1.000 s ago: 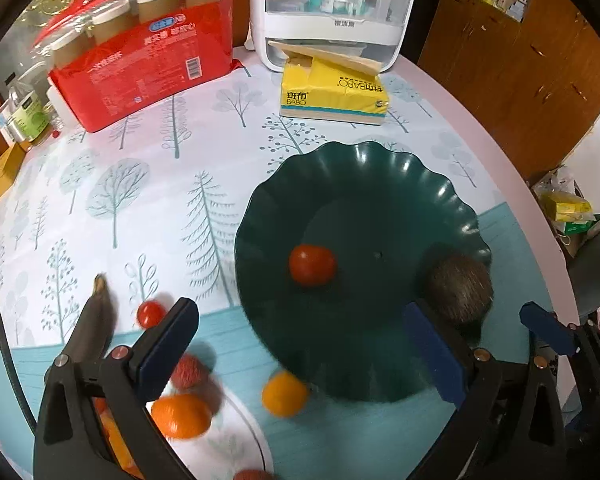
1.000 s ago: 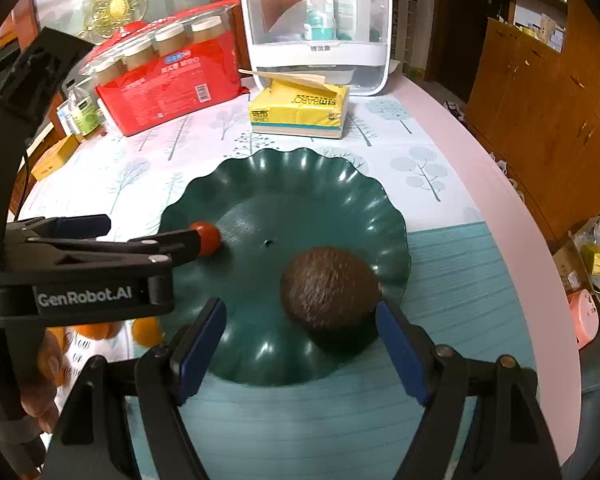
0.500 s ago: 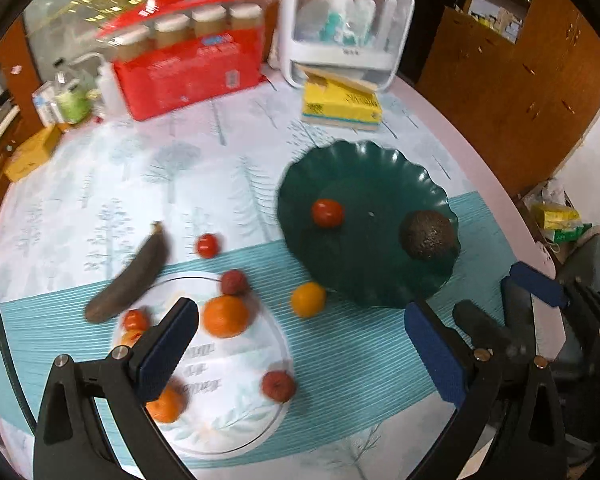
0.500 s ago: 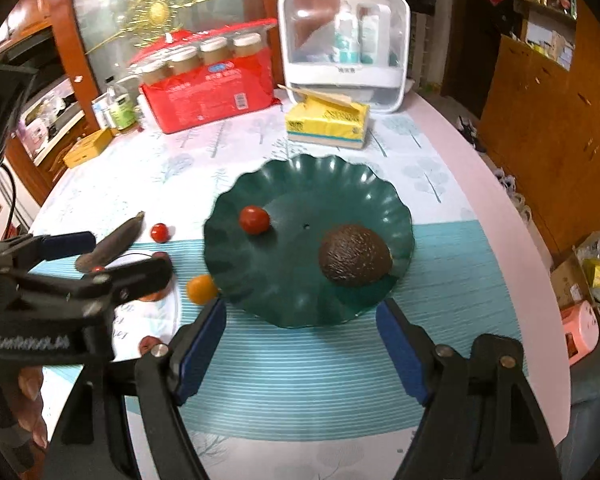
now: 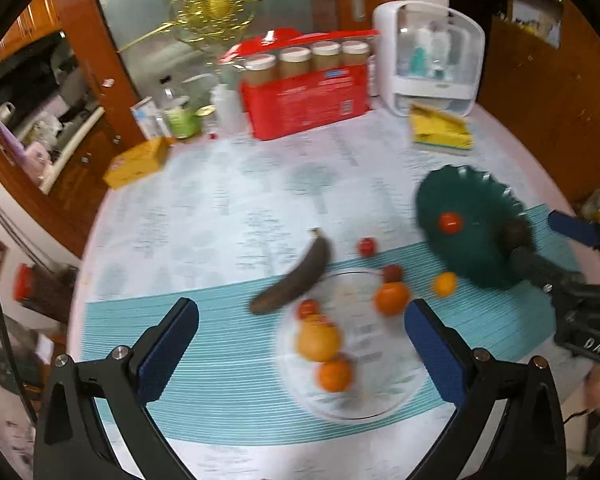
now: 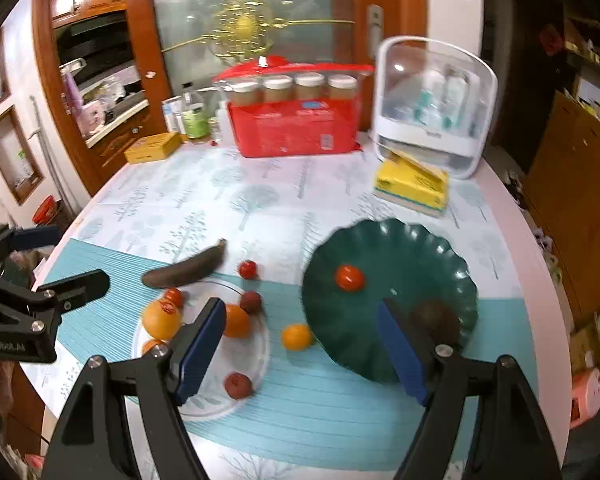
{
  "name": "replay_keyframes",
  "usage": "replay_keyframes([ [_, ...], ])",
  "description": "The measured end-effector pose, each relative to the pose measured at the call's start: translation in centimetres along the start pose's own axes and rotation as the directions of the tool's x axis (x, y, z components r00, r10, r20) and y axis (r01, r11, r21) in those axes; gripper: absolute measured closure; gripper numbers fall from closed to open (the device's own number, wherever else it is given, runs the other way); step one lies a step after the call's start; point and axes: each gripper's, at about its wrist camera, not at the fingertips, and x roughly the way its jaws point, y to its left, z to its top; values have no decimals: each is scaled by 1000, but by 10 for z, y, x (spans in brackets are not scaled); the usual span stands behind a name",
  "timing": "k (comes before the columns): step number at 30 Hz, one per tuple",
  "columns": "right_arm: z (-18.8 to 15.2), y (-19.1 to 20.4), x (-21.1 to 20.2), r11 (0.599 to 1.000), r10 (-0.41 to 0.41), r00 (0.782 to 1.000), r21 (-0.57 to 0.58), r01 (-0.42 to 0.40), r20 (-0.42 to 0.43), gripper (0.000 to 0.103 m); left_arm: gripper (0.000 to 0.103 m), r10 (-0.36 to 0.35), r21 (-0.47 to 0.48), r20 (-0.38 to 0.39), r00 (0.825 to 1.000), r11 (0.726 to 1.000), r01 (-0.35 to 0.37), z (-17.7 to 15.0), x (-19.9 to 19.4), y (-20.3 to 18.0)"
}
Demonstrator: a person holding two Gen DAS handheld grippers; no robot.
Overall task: Organize fruits
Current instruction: 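Move both grippers back toward the white plate of fruit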
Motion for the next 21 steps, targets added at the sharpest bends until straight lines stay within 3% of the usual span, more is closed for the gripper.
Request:
replay_keyframes([
  [4, 10, 15, 10, 1000, 26, 999, -12, -26, -20, 25, 1, 44, 39, -7, 999, 998, -43, 13, 4, 21],
  [8, 16, 29, 25, 1000, 11, 999, -4, -11, -37, 25, 1, 24, 125, -39, 999, 992, -19, 35, 27, 30],
  [16, 11, 34, 77, 988, 17, 988, 157, 7, -155, 25, 1, -45, 296, -150, 988, 951, 88, 50, 110, 18],
  [21, -6, 35, 111, 971, 26, 971, 238, 32, -236, 25, 3, -115, 266, -258, 959, 946, 185, 43, 168, 18],
])
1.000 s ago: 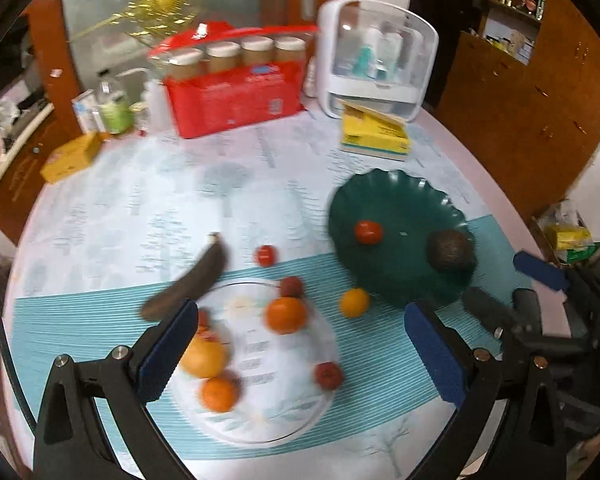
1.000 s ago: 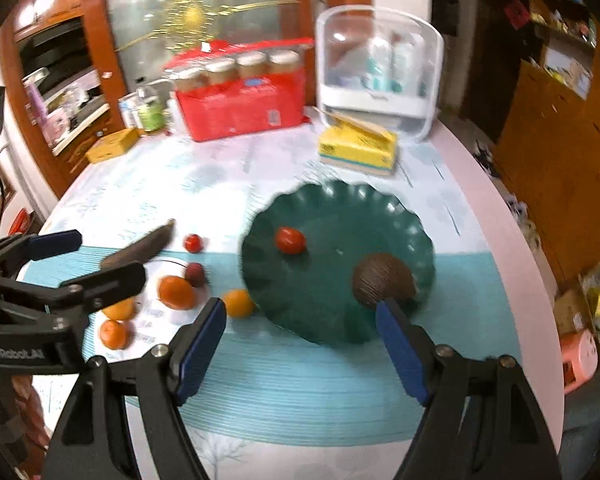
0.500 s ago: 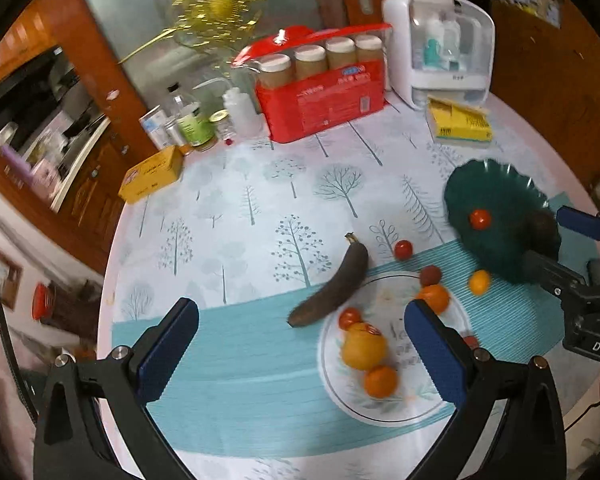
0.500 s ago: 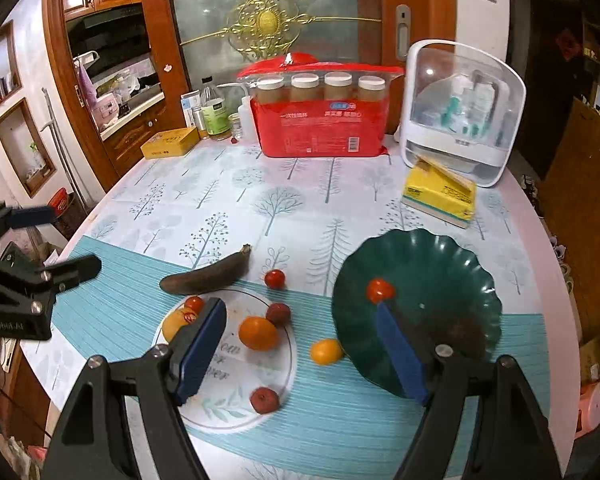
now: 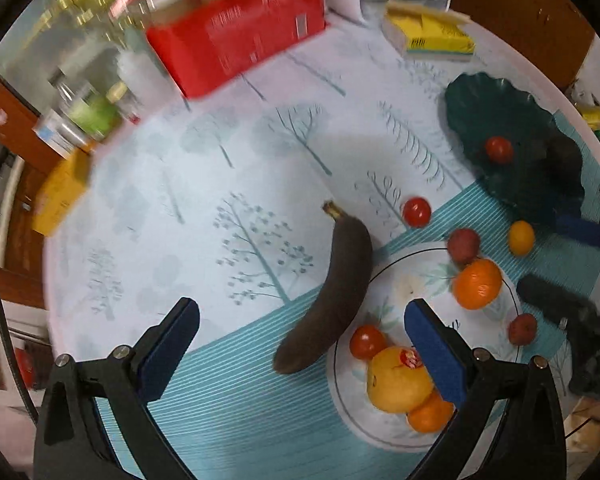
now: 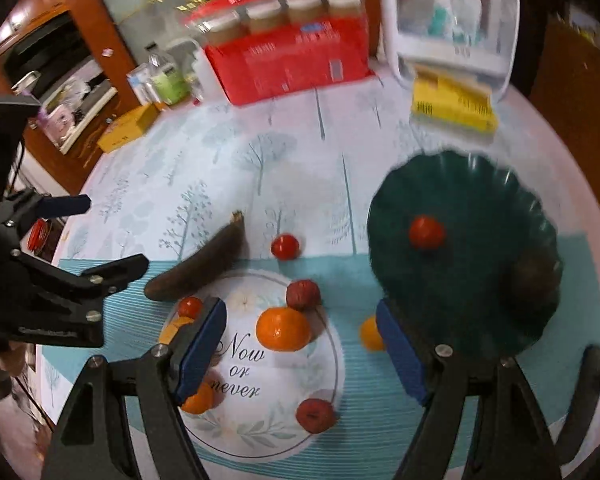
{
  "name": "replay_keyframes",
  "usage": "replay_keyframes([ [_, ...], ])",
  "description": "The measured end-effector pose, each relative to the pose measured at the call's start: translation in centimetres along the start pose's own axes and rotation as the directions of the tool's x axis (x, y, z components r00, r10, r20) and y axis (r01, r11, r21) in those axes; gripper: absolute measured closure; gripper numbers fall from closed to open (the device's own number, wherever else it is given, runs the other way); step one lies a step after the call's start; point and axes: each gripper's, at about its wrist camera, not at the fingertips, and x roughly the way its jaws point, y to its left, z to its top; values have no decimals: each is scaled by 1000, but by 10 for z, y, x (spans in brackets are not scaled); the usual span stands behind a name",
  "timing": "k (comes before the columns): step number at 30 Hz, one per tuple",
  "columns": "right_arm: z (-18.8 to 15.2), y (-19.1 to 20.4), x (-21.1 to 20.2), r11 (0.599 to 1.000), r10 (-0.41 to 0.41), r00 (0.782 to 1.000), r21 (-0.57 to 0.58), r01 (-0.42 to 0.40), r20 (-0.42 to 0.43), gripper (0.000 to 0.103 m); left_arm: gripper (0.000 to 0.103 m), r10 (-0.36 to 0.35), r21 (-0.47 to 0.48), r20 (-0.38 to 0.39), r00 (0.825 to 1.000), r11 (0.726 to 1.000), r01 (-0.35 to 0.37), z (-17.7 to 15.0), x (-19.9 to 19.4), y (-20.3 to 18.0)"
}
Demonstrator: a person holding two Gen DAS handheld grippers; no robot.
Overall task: Organize fruits
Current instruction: 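Move both grippers back toward the white plate of fruit, then grasp the dark banana with the left gripper while the right grasps a mandarin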
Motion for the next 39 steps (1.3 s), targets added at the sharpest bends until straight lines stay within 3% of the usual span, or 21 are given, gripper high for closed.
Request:
replay_keyframes([
  [5, -15, 3, 37, 996, -17, 996, 81, 24, -85, 25, 13, -130, -53, -64, 989, 991, 126, 2, 41, 9],
  [10, -22, 3, 56, 986, -6, 992, 163, 27, -126, 29, 19, -192, -60, -60, 979, 980, 189, 6, 60, 8],
  [13, -23, 2, 63, 981, -21, 990, 188, 46, -137, 32, 29, -212, -56, -69, 975, 977, 208, 10, 70, 4],
  [19, -23, 0, 70, 974, -8, 989, 224, 42, -148, 45, 35, -209, -52, -115, 971, 978, 204, 12, 89, 0],
  [22, -25, 1, 72, 973, 23, 988, 232, 13, -153, 56, 37, -166, -8, -123, 978, 986, 166, 9, 91, -8],
  [24, -25, 4, 72, 975, 8, 989, 222, 26, -149, 57, 39, -143, 11, -123, 982, 989, 146, 8, 91, -13],
  [29, -24, 5, 72, 974, 4, 990, 224, 28, -143, 58, 64, -166, 12, -108, 980, 986, 168, 8, 86, -13],
  [39, -30, 9, 57, 978, 17, 994, 207, 7, -112, 59, 72, -134, -19, -79, 988, 991, 133, 1, 72, -9],
])
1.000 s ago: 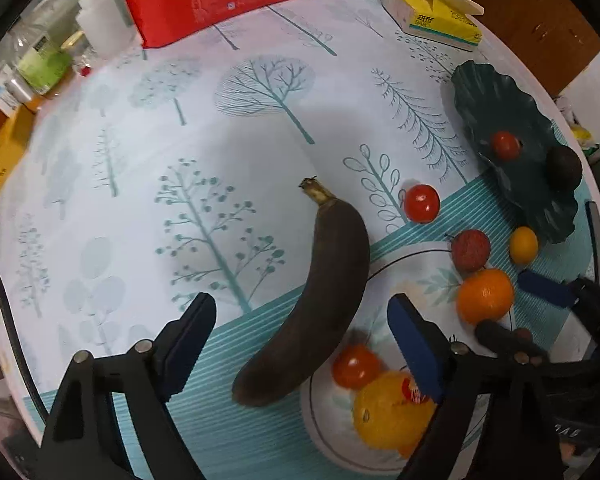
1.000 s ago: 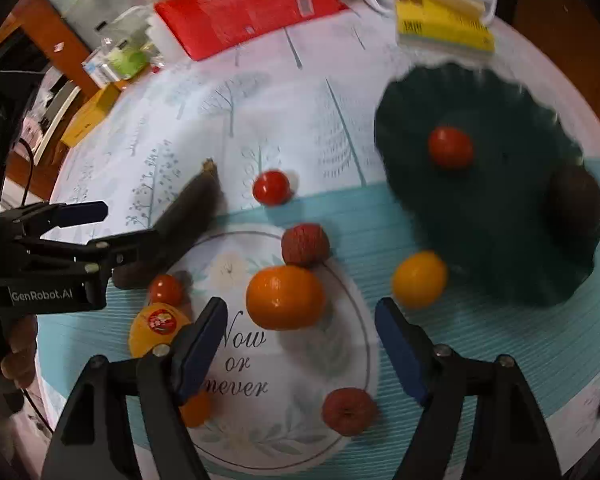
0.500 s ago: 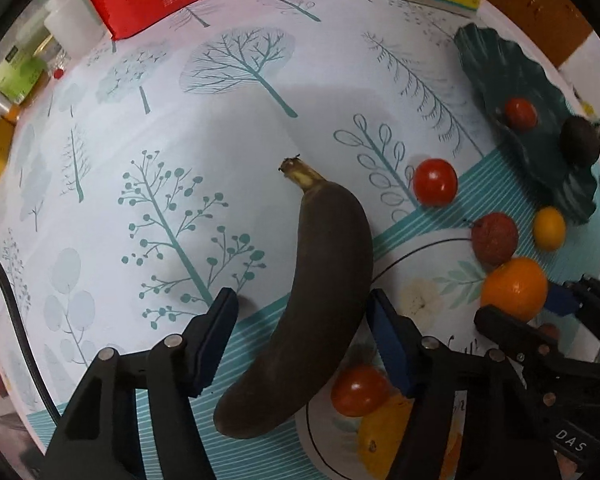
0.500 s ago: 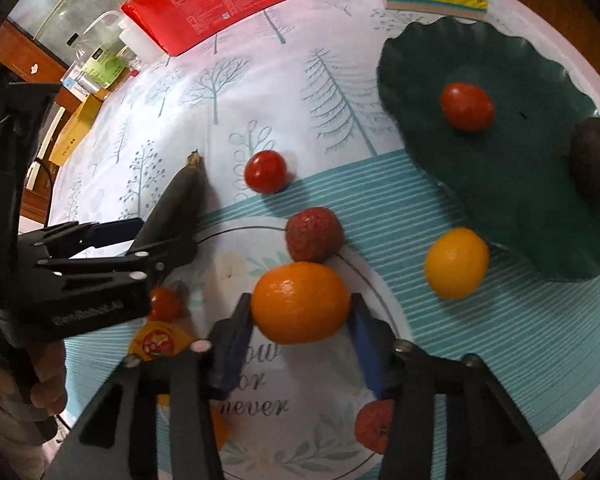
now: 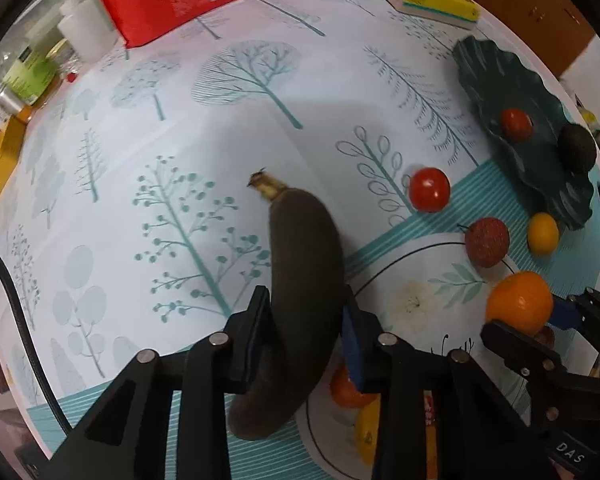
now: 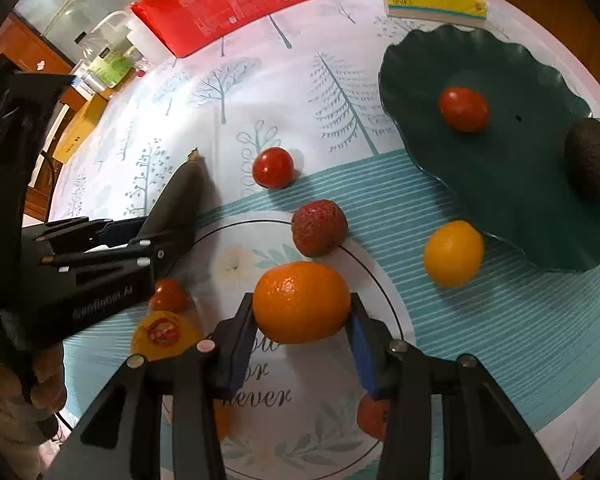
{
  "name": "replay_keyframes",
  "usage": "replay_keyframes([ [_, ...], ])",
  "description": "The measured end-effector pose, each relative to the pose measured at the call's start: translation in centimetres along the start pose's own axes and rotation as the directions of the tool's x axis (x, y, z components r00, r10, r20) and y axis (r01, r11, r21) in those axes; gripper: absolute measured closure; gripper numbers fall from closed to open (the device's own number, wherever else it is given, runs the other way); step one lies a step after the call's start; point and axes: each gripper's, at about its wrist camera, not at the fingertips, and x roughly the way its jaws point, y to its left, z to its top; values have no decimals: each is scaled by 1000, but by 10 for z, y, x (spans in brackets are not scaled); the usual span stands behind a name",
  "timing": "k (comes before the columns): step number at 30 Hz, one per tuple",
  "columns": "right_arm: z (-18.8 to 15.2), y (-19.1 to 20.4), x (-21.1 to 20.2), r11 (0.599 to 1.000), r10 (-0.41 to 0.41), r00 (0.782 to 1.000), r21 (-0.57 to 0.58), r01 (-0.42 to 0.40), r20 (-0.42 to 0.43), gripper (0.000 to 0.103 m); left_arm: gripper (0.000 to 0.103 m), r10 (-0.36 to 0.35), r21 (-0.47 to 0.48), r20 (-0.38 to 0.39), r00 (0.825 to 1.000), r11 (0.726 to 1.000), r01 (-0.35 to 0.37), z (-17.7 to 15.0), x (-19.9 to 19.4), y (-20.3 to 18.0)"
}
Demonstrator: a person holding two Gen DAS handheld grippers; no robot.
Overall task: Organize fruits
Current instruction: 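Grasp the dark banana with the left gripper while the right grasps a mandarin, then carry the banana and mandarin over the green plate with both grippers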
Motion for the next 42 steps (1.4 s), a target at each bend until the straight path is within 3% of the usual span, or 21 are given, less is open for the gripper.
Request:
replay_keyframes([
  [13, -5, 6, -34, 996, 65, 996, -68, -61, 58, 59, 73, 52, -80, 83, 995, 996, -45, -18, -75, 7],
  [18, -9, 0, -49, 992, 91, 992, -99, -83, 83, 59, 73, 33, -89, 110, 993, 996, -23, -28, -107, -14],
  [23, -15, -24, -67, 988, 111, 990, -114, -100, 88, 59, 73, 15, -68, 132, 991, 998, -6, -27, -126, -63],
  [32, 3, -101, -105, 992, 56, 988, -119, -39, 143, 59, 73, -31, -34, 145, 989, 999, 36, 7, -119, -162],
  [42, 87, -182, -123, 993, -16, 963, -106, 46, 269, 59, 73, -71, -54, 179, 981, 995, 82, 72, -68, -229],
])
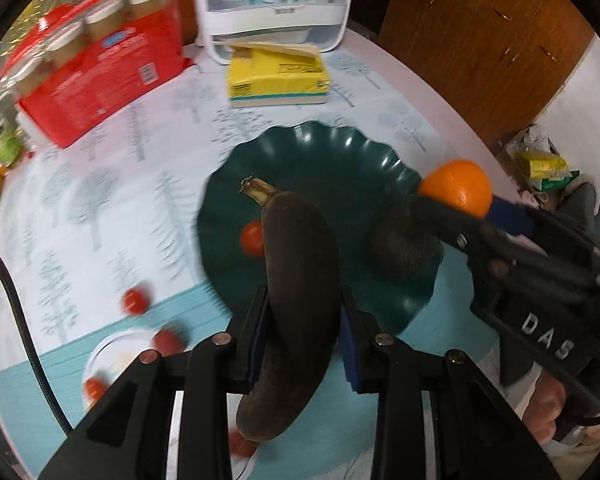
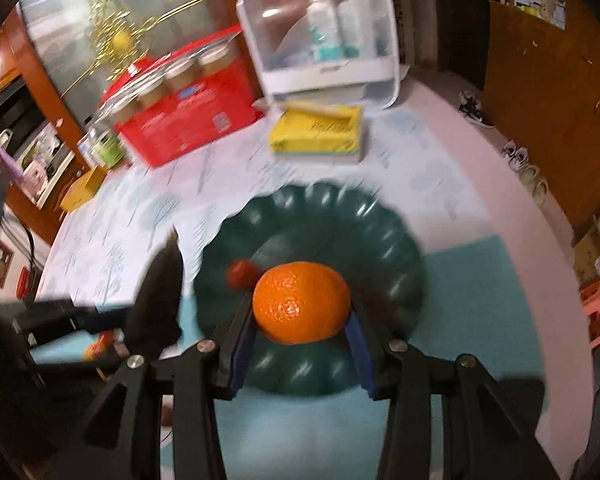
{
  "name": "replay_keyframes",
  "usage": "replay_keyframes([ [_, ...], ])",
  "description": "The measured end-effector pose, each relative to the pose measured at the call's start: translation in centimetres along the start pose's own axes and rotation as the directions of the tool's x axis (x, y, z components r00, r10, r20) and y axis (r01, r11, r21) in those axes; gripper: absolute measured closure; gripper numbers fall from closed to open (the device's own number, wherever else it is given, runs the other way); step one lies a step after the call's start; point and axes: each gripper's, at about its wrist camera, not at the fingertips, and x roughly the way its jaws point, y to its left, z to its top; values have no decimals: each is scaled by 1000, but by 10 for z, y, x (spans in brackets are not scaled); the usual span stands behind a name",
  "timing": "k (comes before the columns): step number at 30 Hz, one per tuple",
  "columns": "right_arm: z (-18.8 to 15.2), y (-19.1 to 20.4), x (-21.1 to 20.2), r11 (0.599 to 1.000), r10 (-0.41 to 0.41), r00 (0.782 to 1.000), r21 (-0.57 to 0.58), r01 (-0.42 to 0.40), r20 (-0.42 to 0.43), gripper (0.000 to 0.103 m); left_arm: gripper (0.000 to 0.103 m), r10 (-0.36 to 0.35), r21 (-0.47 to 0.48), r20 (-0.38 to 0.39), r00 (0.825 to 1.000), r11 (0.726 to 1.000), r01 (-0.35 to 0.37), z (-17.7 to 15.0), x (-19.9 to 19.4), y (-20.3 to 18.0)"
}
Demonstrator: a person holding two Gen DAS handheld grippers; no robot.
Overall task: Organize fruits
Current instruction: 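Carry the banana and mandarin over the green plate with both grippers, then open both grippers to set the banana and mandarin in the green plate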
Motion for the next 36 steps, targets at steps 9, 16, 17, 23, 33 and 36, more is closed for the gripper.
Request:
replay_keyframes([
  [9, 22, -37, 70, 1000, 8, 995, 14, -7, -95, 59, 73, 31, 26, 7, 999, 999, -31, 26, 63, -22],
  [16, 21, -46, 101, 999, 31, 984, 43, -23, -173, 58, 73, 8, -29, 3, 1000, 1000, -8, 36, 86, -15],
  [17, 21, -47, 104, 999, 36, 982, 45, -28, -185, 57, 72, 11, -32, -1, 1000, 999, -11, 37, 89, -15],
  [23, 16, -50, 110, 995, 77, 970, 76, -61, -231, 54, 40, 36, -15, -1, 999, 999, -36, 36, 86, -17],
  [33, 18, -43, 80, 997, 66, 982, 48, -59, -179, 47, 28, 74, 23, 68, 995, 997, -76, 28, 45, -23],
  [36, 17, -38, 68, 998, 56, 986, 31, -52, -159, 47, 27, 85, 9, 77, 993, 996, -86, 23, 33, -19],
])
